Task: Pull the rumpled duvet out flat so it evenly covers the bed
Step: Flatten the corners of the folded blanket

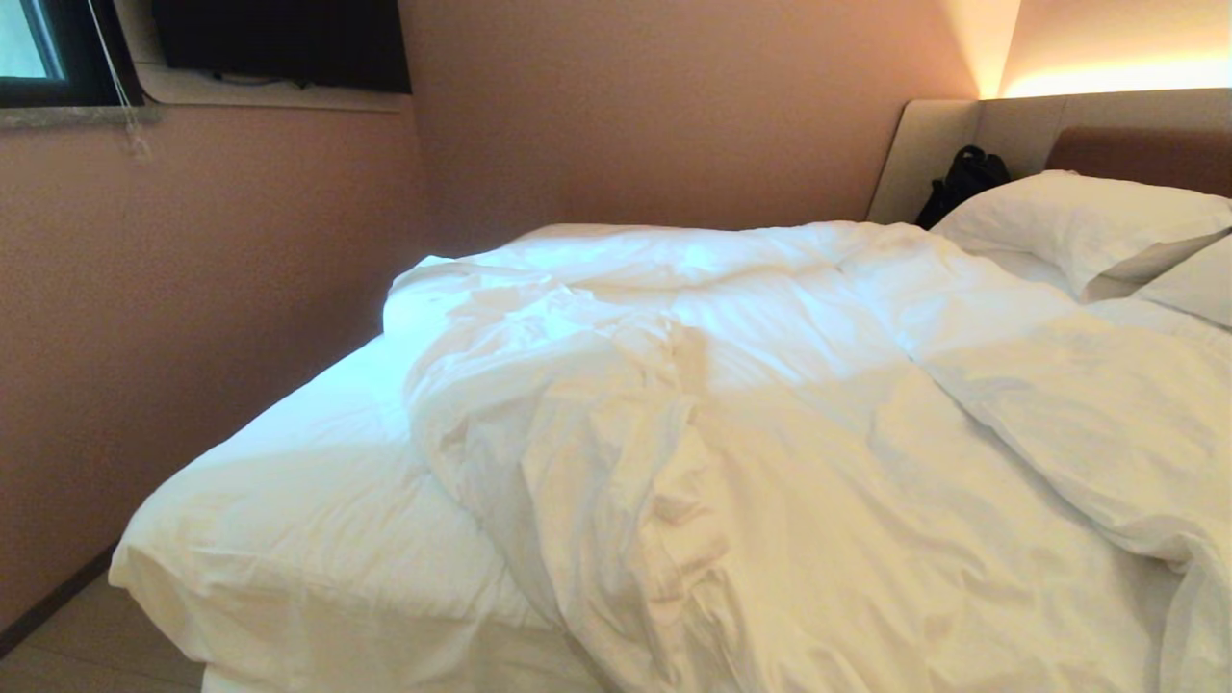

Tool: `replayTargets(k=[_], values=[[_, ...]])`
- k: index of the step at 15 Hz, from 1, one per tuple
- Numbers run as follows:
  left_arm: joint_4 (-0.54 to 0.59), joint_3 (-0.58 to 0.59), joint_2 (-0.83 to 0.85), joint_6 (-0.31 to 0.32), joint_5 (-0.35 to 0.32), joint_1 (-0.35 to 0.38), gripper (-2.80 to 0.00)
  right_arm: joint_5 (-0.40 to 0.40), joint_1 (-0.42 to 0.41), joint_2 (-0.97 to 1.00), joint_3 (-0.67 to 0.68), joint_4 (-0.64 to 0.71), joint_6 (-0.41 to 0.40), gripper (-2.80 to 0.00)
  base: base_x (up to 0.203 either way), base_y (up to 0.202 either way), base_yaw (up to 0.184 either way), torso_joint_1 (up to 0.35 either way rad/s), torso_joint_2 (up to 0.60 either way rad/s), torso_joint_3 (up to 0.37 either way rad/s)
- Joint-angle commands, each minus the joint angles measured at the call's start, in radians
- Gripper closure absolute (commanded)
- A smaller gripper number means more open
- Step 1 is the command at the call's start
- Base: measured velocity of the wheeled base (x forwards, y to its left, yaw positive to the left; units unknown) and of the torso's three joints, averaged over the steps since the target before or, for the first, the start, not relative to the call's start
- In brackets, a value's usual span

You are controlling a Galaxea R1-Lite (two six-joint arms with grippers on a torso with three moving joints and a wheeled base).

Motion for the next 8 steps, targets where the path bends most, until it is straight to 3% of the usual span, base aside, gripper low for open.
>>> replayTargets(k=[1, 3, 8], values=[[0.000, 0.000, 0.000, 0.000, 0.000, 0.000, 0.00, 0.035, 0.000, -0.001, 0.006, 0.072, 0.041, 0.00, 0.000, 0.000, 0.000, 0.000, 0.00, 0.000], [0.000, 0.000, 0.000, 0.000, 0.000, 0.000, 0.00, 0.029, 0.000, -0.001, 0.010, 0.055, 0.077, 0.00, 0.000, 0.000, 0.000, 0.000, 0.00, 0.000], [0.000, 0.000, 0.000, 0.000, 0.000, 0.000, 0.00, 0.029, 0.000, -0.001, 0.010, 0.055, 0.077, 0.00, 0.000, 0.000, 0.000, 0.000, 0.00, 0.000]])
